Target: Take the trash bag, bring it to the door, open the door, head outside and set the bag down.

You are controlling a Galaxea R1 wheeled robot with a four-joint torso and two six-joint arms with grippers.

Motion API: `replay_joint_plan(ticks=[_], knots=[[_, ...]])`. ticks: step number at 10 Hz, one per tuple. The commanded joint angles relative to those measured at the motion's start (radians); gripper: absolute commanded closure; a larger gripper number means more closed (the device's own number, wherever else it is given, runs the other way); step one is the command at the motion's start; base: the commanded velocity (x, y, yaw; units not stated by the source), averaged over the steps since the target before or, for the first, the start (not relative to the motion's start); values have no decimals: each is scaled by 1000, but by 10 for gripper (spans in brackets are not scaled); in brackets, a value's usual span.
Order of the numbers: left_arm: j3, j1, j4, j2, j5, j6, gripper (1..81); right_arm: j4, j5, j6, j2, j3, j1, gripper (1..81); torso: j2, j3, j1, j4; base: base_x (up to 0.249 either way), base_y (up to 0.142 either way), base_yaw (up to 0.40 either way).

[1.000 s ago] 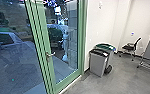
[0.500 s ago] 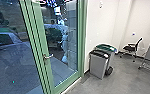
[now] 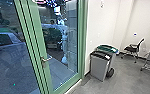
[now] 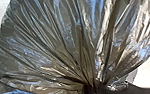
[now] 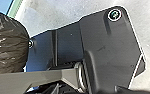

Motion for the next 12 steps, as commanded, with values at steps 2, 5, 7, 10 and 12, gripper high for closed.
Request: replay_joint_plan(ticks=[2,5,7,10,12], knots=[[4,-59,-2,-16,78,4,811,-5,-55,-3,-4,2,36,10,0,0,0,0,159,0,0],[4,-59,-1,-16,78,4,811,-5,-55,-3,-4,1,36,10,0,0,0,0,159,0,0],[4,-59,-1,-13,78,4,811,-5,-55,-5,-4,1,37,10,0,0,0,0,159,0,0],[4,-59,-1,-13,78,4,811,-7,-55,-3,-4,1,38,10,0,0,0,0,159,0,0],[4,-59,-1,-13,78,4,811,-7,-55,-5,-3,1,39,10,0,0,0,0,159,0,0]])
